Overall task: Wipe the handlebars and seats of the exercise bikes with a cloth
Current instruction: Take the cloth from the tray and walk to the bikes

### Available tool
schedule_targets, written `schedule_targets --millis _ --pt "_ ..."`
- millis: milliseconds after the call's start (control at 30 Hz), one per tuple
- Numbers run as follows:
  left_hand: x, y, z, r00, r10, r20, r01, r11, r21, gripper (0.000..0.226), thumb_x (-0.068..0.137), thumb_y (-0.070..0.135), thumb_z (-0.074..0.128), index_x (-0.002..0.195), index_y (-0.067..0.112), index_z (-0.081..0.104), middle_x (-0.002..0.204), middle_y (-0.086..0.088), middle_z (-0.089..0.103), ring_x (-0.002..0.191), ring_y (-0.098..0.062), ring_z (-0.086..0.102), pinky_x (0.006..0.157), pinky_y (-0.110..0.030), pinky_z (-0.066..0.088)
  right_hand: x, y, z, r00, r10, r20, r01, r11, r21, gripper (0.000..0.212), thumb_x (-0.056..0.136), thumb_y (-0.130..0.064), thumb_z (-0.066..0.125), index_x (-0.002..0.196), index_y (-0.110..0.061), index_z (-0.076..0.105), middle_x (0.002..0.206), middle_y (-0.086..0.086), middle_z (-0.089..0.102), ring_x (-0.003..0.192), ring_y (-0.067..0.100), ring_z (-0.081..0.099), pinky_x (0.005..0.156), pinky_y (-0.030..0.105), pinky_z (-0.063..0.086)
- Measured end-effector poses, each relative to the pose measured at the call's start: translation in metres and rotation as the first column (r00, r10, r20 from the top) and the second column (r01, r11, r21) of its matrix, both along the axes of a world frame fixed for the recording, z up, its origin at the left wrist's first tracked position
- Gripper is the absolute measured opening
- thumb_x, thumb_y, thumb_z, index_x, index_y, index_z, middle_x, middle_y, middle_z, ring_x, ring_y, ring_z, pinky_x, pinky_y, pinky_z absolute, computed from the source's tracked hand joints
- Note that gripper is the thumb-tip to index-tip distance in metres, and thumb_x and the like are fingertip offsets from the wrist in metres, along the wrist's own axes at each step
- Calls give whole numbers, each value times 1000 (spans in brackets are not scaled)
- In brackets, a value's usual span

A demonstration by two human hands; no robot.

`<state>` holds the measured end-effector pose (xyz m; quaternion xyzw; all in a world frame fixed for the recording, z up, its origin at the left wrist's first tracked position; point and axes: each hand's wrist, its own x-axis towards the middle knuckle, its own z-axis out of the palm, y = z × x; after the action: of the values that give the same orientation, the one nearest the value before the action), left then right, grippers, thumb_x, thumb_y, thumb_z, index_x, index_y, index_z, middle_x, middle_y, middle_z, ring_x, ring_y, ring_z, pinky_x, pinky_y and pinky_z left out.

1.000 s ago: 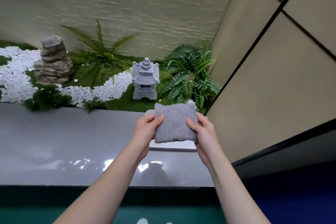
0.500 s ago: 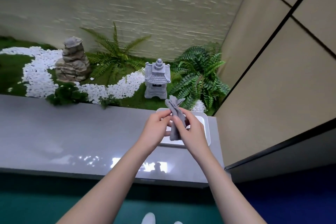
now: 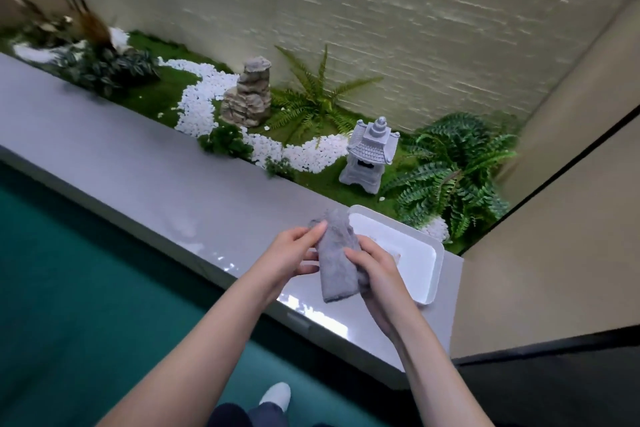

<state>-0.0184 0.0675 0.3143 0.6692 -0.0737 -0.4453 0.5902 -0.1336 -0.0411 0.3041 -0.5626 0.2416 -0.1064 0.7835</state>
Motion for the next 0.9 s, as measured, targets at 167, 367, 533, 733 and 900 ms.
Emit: schedule_targets --millis 167,367,533,733,900 --pt "-50 18 6 941 336 26 -327 930 -169 15 89 23 63 80 10 61 75 -2 64 66 -8 61 56 -24 52 -27 6 2 981 194 0 -194 981 22 13 92 -12 55 99 -5 62 92 11 63 87 17 60 74 27 47" --pt "-116 63 13 816 542 203 -520 840 -152 23 88 18 64 94 -4 61 80 -9 59 74 -14 56 52 -21 48 -51 45 2 933 352 73 -331 920 -208 5 93 -12 57 92 -14 61 80 -8 68 79 6 63 69 22 53" --pt "-163 125 12 705 608 366 -647 762 -20 5 90 18 62 85 17 62 70 4 60 55 2 56 50 -15 44 -65 88 -4 861 504 73 -466 837 -287 8 93 -8 57 87 -13 60 75 -9 64 72 2 58 65 16 46" --pt "-226 202 3 611 427 666 -739 609 288 18 89 31 62 103 19 64 91 6 62 78 -14 60 75 -26 48 -75 142 -4 744 665 73 -600 711 -367 3 93 -12 59 93 -11 61 85 0 66 78 8 59 70 21 48" --pt "-309 266 -14 752 -37 658 -606 353 712 45 95 45 45 131 19 49 132 1 51 121 -19 48 99 -34 39 -99 195 -1 650 759 46 -693 616 -375 3 92 -17 61 90 -19 61 87 -2 66 79 9 61 68 19 49"
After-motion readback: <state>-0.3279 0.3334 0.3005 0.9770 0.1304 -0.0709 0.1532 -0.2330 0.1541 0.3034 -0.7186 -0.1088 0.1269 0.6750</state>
